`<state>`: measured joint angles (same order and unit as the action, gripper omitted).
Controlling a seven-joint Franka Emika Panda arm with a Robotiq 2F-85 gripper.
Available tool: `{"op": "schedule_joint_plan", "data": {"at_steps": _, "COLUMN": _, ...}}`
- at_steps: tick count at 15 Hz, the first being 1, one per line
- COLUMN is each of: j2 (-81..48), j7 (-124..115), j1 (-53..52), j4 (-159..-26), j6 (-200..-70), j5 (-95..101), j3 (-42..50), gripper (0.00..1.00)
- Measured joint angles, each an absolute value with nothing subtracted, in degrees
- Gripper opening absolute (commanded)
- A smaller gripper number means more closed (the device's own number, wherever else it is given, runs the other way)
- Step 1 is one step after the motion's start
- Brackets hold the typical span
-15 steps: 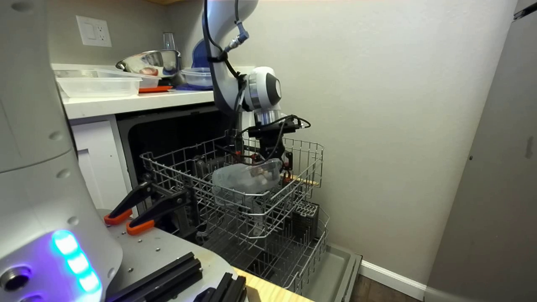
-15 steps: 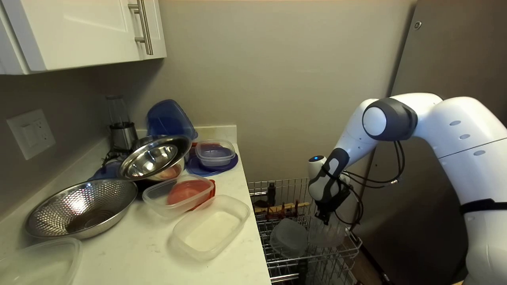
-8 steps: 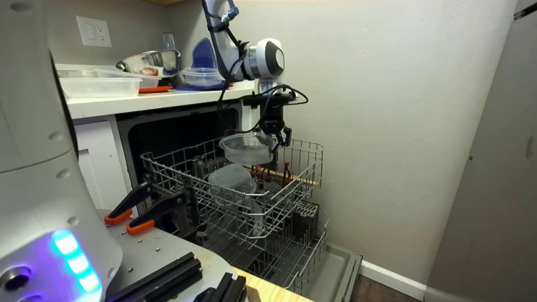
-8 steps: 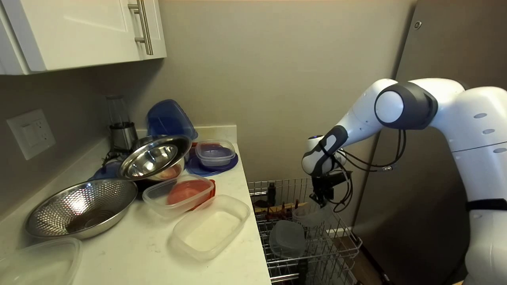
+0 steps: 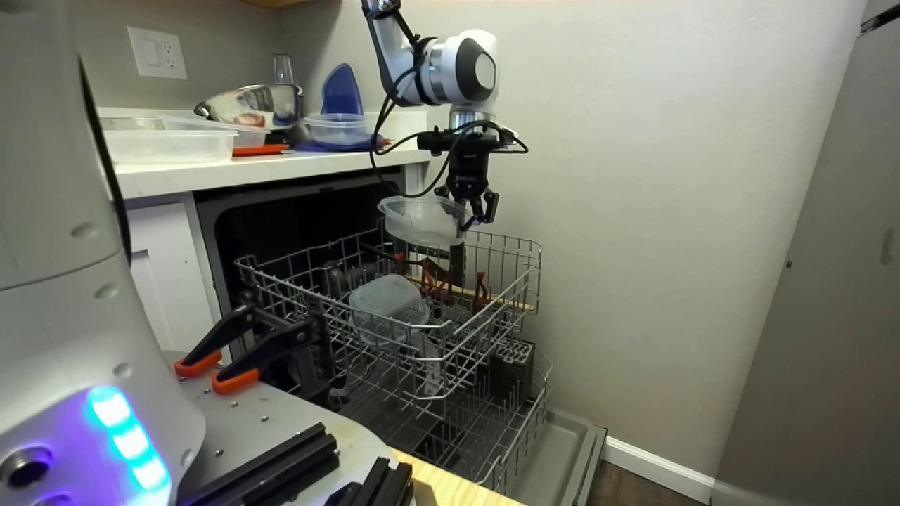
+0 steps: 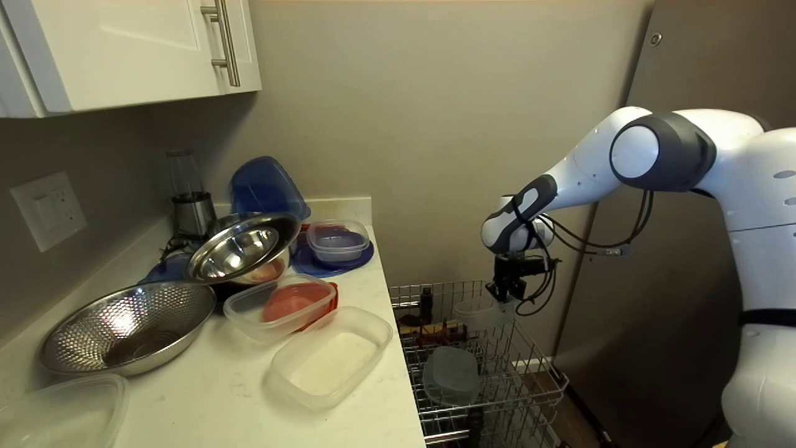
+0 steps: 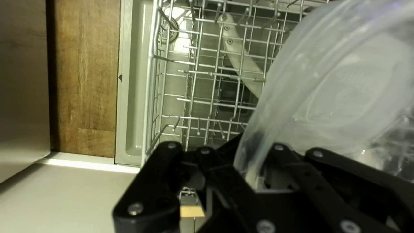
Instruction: Remove the container from the dishwasher
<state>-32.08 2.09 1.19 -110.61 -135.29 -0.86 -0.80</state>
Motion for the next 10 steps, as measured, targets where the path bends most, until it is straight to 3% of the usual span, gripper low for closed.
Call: {"op": "schedule_joint_plan", "data": {"at_steps": 10, "j2": -17.7, "j7": 2.2, "j1": 0.6, "j4": -126.3, "j6": -158.3, "j5": -5.2, "j3": -8.7, "gripper": 0.01}}
